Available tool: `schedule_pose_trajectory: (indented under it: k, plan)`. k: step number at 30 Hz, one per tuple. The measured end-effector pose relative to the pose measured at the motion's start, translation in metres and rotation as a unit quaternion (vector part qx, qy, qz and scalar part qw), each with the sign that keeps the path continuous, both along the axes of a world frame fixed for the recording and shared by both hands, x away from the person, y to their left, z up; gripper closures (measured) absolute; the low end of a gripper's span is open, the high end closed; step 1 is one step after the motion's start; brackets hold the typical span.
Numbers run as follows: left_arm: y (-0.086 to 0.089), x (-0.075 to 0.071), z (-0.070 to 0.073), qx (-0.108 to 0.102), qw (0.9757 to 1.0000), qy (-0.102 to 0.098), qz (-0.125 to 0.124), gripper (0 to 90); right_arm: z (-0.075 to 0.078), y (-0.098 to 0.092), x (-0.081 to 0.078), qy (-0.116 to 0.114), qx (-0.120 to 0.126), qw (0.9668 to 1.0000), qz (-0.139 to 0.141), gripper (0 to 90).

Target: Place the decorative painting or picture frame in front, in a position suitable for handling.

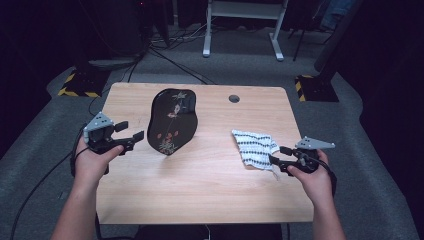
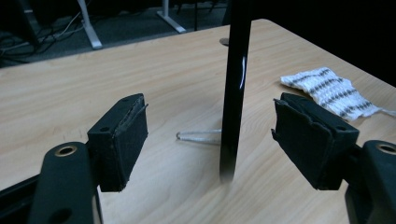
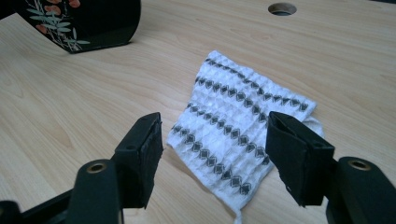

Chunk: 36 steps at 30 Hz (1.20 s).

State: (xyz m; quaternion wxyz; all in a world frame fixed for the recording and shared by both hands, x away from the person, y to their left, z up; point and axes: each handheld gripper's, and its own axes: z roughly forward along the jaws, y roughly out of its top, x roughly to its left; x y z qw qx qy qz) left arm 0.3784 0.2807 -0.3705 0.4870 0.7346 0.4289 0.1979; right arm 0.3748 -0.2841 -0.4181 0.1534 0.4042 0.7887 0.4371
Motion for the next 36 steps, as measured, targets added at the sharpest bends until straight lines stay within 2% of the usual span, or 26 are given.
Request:
schedule_pose_trajectory:
  k: [6,9,19,21,25,29,33,36]
  plan:
    - [-0.018,0.015,0.007,-0.001,0.9999,-0.01,-0.007,28.3,-0.003,-0.002,-0.004,0.009,0.001,1.0,-0.003,36.5]
    - [-0.026,0.025,0.009,-0.009,0.9998,-0.011,-0.011,30.7,-0.005,-0.004,-0.005,0.012,0.003,0.9999,-0.007,36.5]
    - [-0.04,0.044,0.006,-0.019,0.9996,-0.009,-0.016,33.4,-0.007,-0.001,-0.003,0.021,0.005,0.9998,-0.003,35.9]
    - [-0.041,0.049,0.006,-0.029,0.9994,-0.009,-0.017,34.8,-0.008,0.0,-0.003,0.021,0.006,0.9997,-0.003,35.9]
    - [-0.043,0.056,0.008,-0.029,0.9994,-0.014,-0.015,41.7,-0.008,0.002,-0.002,0.023,0.005,0.9997,-0.001,36.0]
    - [-0.05,0.062,0.016,-0.035,0.999,-0.017,-0.023,48.2,-0.008,0.004,-0.001,0.025,0.005,0.9997,0.001,36.1]
    - [-0.057,0.068,0.026,-0.036,0.9987,-0.019,-0.03,50.7,-0.008,0.006,0.0,0.026,0.006,0.9996,0.005,36.1]
    - [-0.061,0.077,0.034,-0.032,0.9987,-0.01,-0.038,61.9,-0.007,0.008,0.0,0.025,0.006,0.9997,0.006,36.0]
